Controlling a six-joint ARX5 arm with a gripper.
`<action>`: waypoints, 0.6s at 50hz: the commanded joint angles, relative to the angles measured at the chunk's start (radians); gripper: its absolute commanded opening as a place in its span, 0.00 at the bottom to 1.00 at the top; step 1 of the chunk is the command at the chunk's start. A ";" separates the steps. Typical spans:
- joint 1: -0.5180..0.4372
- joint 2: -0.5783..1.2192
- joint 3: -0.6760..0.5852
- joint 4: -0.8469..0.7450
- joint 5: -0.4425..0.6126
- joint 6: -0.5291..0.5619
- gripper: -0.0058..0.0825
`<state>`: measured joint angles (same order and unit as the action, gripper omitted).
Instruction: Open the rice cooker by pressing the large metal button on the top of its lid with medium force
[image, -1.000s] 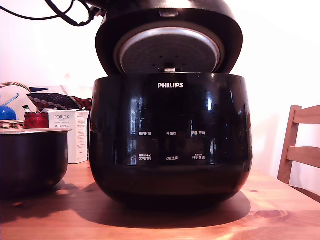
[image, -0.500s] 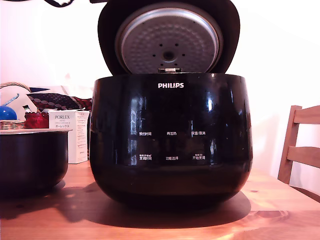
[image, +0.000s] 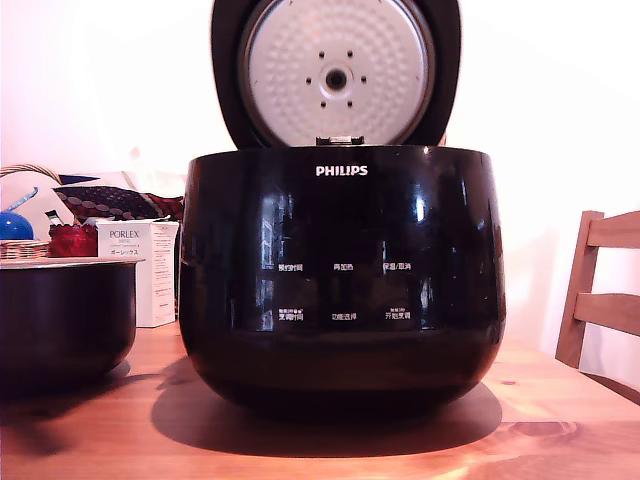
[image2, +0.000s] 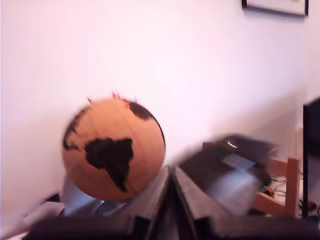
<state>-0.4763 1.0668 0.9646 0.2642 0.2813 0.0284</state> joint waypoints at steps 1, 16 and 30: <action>0.007 -0.007 -0.023 -0.032 -0.003 -0.001 0.04; 0.031 -0.118 -0.023 -0.220 -0.087 0.060 0.04; 0.105 -0.192 -0.024 -0.394 -0.127 0.086 0.04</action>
<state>-0.3859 0.8780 0.9646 -0.1177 0.1627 0.1093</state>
